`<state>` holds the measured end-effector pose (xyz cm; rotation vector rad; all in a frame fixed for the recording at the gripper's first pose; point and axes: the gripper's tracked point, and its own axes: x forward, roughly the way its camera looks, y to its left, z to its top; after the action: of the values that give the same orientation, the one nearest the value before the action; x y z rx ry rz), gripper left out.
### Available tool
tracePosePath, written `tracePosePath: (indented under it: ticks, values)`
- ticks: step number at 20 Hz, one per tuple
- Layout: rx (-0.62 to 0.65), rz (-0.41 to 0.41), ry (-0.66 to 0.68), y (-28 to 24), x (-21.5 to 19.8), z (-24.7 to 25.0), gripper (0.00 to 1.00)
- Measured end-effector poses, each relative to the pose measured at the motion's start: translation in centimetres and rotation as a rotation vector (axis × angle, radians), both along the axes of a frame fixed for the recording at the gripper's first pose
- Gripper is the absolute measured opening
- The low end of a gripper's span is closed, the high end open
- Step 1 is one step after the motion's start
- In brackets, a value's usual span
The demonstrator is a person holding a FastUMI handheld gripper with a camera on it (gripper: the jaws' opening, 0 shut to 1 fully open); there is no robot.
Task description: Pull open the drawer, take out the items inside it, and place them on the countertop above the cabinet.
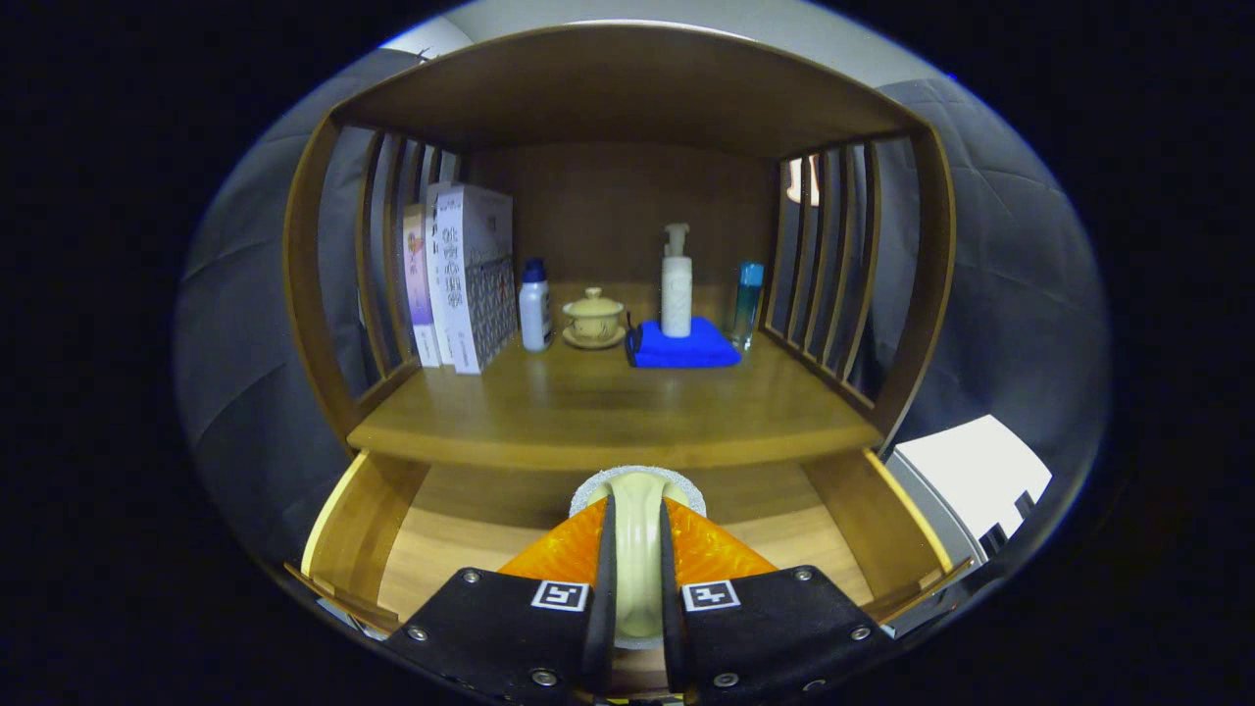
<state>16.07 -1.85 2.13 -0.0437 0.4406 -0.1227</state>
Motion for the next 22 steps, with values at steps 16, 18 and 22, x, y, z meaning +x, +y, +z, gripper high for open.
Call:
tracePosePath:
  ticks: [16,18,22]
  values:
    - [-0.002,0.068,-0.102,-1.1,12.2,2.0,0.23]
    - [-0.011,0.067,-0.072,-2.0,12.7,0.7,0.25]
    - [0.01,0.081,-0.094,-2.0,13.5,0.6,0.29]
